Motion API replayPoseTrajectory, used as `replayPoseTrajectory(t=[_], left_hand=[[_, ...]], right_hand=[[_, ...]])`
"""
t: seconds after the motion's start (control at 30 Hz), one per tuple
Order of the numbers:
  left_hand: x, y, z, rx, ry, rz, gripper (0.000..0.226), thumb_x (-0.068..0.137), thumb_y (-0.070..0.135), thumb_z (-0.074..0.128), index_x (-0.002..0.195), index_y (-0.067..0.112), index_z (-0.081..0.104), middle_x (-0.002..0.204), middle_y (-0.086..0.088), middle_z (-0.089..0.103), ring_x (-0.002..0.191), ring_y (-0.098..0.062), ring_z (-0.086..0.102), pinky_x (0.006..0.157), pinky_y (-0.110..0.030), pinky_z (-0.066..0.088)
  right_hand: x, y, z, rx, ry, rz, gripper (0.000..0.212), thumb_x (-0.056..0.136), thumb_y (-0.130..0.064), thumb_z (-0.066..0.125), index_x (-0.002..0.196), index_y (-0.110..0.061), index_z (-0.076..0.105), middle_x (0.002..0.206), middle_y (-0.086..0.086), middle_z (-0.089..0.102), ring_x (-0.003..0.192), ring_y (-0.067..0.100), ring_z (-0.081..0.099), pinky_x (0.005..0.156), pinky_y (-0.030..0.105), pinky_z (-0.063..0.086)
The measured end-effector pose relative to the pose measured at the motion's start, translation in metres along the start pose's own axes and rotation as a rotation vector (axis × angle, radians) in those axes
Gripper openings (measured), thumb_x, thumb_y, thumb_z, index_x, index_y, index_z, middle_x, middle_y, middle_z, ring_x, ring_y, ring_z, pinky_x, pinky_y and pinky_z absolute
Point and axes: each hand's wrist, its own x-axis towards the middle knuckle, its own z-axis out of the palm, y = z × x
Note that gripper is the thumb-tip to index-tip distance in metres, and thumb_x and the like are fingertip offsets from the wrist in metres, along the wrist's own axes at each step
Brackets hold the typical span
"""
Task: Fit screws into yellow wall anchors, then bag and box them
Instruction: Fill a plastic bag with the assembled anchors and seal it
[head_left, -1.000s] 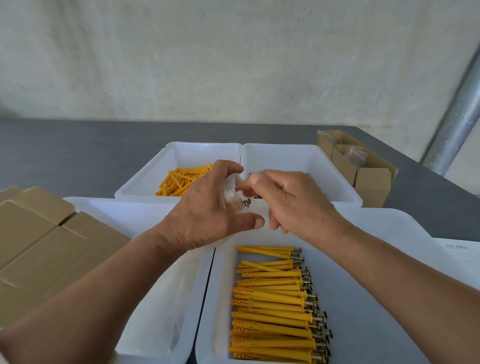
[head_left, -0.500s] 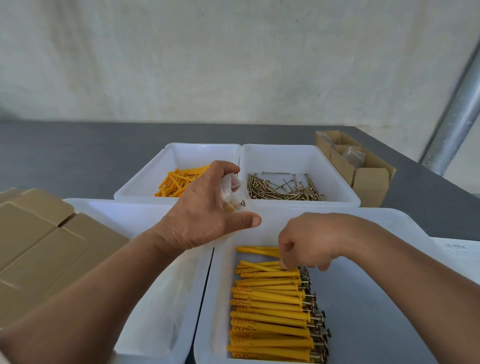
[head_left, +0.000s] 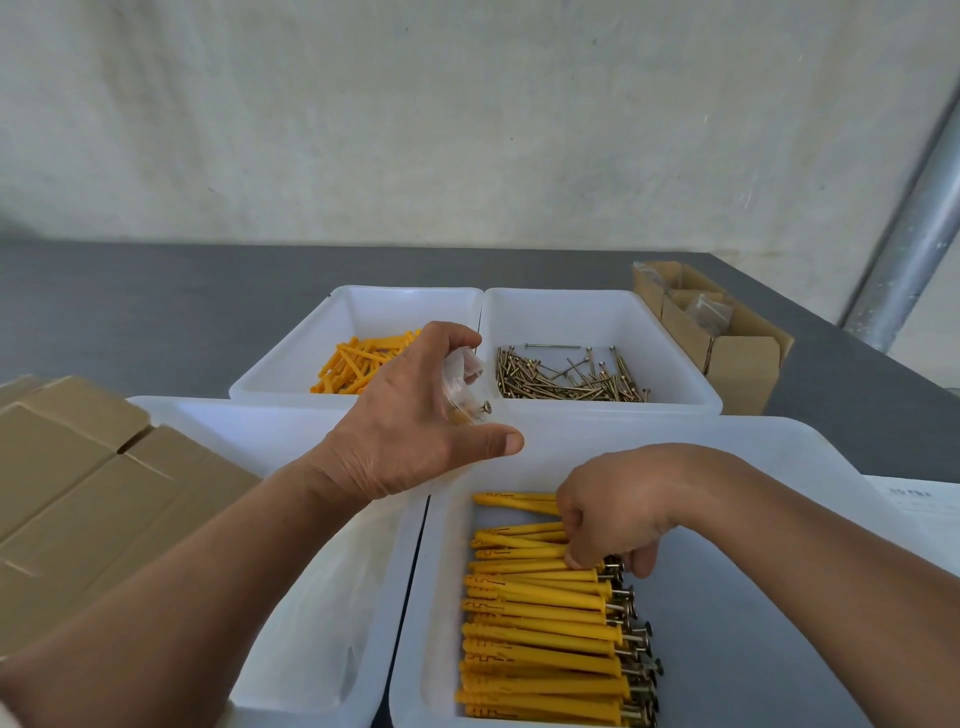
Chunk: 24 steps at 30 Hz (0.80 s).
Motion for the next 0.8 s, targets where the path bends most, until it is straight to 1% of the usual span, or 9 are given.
replayPoseTrajectory(t=[0.07,0.23,0.37,0.47,0.53,0.57,0.63,0.7,0.8], left_hand=[[-0.0001,0.0002,0.0002,-0.001,0.000,-0.003,0.087,0.059,0.044,0.088,0.131,0.025,0.043,0.109,0.017,0.053,0.108,-0.007,0.055,0.085,-0.015,0.045],[-0.0002,0.0005,-0.0001,-0.005,-0.004,-0.003,0.089,0.057,0.047,0.087,0.131,0.024,0.043,0.110,0.015,0.054,0.108,-0.008,0.055,0.086,-0.018,0.045],[-0.0006,0.0030,-0.0004,-0.012,-0.013,-0.010,0.095,0.050,0.058,0.079,0.132,0.024,0.043,0.110,0.015,0.054,0.109,-0.009,0.055,0.086,-0.018,0.045],[-0.0009,0.0036,-0.0007,-0.020,-0.014,-0.010,0.097,0.048,0.061,0.076,0.132,0.024,0.043,0.110,0.016,0.054,0.108,-0.008,0.055,0.085,-0.017,0.045],[-0.0012,0.0036,-0.0008,-0.019,-0.015,-0.010,0.097,0.048,0.061,0.075,0.131,0.024,0.043,0.110,0.016,0.054,0.108,-0.008,0.056,0.085,-0.017,0.045],[-0.0011,0.0037,-0.0008,-0.019,-0.016,-0.013,0.097,0.047,0.061,0.075,0.131,0.024,0.043,0.109,0.017,0.053,0.108,-0.008,0.055,0.085,-0.016,0.045],[-0.0010,0.0040,-0.0009,-0.021,-0.017,-0.017,0.098,0.047,0.061,0.075,0.132,0.024,0.043,0.110,0.017,0.053,0.108,-0.008,0.055,0.085,-0.017,0.045],[-0.0011,0.0042,-0.0009,-0.015,-0.018,-0.014,0.098,0.048,0.062,0.075,0.132,0.023,0.043,0.110,0.016,0.053,0.108,-0.008,0.055,0.084,-0.016,0.045],[-0.0016,0.0042,-0.0011,-0.012,-0.017,-0.017,0.098,0.047,0.062,0.074,0.132,0.024,0.043,0.109,0.018,0.053,0.107,-0.006,0.055,0.082,-0.012,0.043]], right_hand=[[0.0004,0.0001,-0.0002,0.003,0.007,-0.007,0.041,0.095,-0.036,0.060,0.120,-0.004,0.061,0.107,0.015,0.069,0.076,0.020,0.068,0.062,0.020,0.053],[0.0016,0.0004,-0.0007,0.030,0.009,-0.016,0.040,0.094,-0.035,0.062,0.118,-0.003,0.064,0.106,0.016,0.069,0.076,0.019,0.067,0.068,0.023,0.056],[0.0027,-0.0001,-0.0006,0.034,0.008,-0.028,0.039,0.094,-0.035,0.063,0.114,-0.002,0.063,0.098,0.009,0.062,0.069,0.014,0.062,0.065,0.021,0.054],[0.0034,0.0009,-0.0014,0.018,0.021,-0.050,0.027,0.094,-0.034,0.063,0.085,-0.008,0.060,0.080,0.001,0.052,0.063,0.008,0.052,0.060,0.019,0.051],[0.0030,0.0003,-0.0017,-0.020,0.028,-0.065,0.034,0.094,-0.034,0.062,0.070,-0.013,0.050,0.072,0.000,0.047,0.062,0.011,0.049,0.058,0.019,0.046],[0.0028,0.0000,-0.0018,-0.029,0.026,-0.072,0.033,0.094,-0.034,0.062,0.072,-0.012,0.052,0.073,-0.001,0.047,0.065,0.013,0.051,0.058,0.019,0.045],[0.0021,-0.0001,-0.0013,-0.023,0.020,-0.084,0.026,0.095,-0.033,0.061,0.093,-0.007,0.060,0.079,-0.001,0.050,0.070,0.013,0.056,0.060,0.020,0.049],[0.0016,-0.0003,-0.0015,-0.012,0.012,-0.085,0.034,0.095,-0.032,0.060,0.112,-0.003,0.061,0.085,0.000,0.053,0.066,0.010,0.057,0.061,0.021,0.051],[0.0014,-0.0009,-0.0021,-0.007,0.017,-0.094,0.035,0.095,-0.030,0.062,0.119,-0.005,0.061,0.095,0.004,0.057,0.068,0.010,0.059,0.065,0.021,0.054]])
